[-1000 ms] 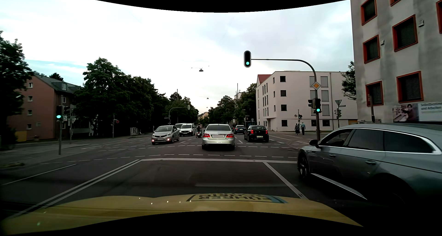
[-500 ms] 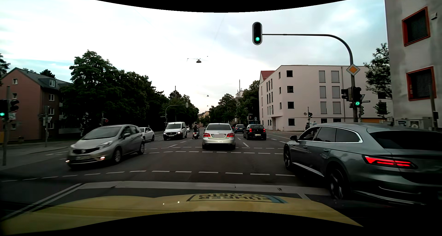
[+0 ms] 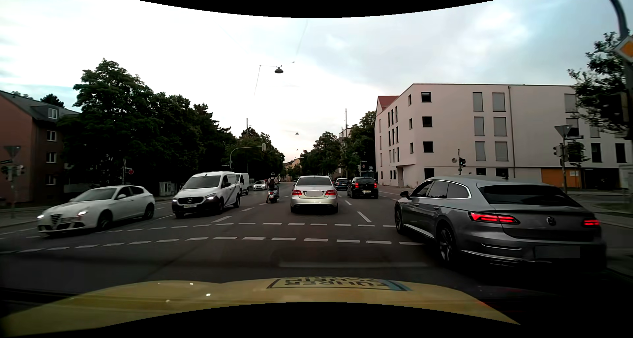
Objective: Follow the waypoints while adhering to traffic rules and regulations
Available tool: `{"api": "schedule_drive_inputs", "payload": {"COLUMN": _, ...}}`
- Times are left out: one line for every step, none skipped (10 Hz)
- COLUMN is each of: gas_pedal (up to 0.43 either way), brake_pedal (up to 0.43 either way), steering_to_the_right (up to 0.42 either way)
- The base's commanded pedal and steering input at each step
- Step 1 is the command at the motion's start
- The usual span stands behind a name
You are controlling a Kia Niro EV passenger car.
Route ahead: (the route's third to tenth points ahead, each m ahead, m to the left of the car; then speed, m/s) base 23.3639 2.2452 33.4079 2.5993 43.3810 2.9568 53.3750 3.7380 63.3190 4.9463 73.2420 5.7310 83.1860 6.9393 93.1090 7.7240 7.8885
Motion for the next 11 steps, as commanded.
{"api": "schedule_drive_inputs", "payload": {"gas_pedal": 0.087, "brake_pedal": 0.000, "steering_to_the_right": -0.006}}
{"api": "schedule_drive_inputs", "payload": {"gas_pedal": 0.079, "brake_pedal": 0.000, "steering_to_the_right": -0.004}}
{"api": "schedule_drive_inputs", "payload": {"gas_pedal": 0.079, "brake_pedal": 0.000, "steering_to_the_right": -0.004}}
{"api": "schedule_drive_inputs", "payload": {"gas_pedal": 0.079, "brake_pedal": 0.000, "steering_to_the_right": -0.004}}
{"api": "schedule_drive_inputs", "payload": {"gas_pedal": 0.079, "brake_pedal": 0.000, "steering_to_the_right": -0.004}}
{"api": "schedule_drive_inputs", "payload": {"gas_pedal": 0.079, "brake_pedal": 0.000, "steering_to_the_right": -0.004}}
{"api": "schedule_drive_inputs", "payload": {"gas_pedal": 0.079, "brake_pedal": 0.000, "steering_to_the_right": -0.004}}
{"api": "schedule_drive_inputs", "payload": {"gas_pedal": 0.079, "brake_pedal": 0.000, "steering_to_the_right": -0.004}}
{"api": "schedule_drive_inputs", "payload": {"gas_pedal": 0.079, "brake_pedal": 0.000, "steering_to_the_right": -0.004}}
{"api": "schedule_drive_inputs", "payload": {"gas_pedal": 0.079, "brake_pedal": 0.000, "steering_to_the_right": -0.007}}
{"api": "schedule_drive_inputs", "payload": {"gas_pedal": 0.079, "brake_pedal": 0.000, "steering_to_the_right": -0.007}}
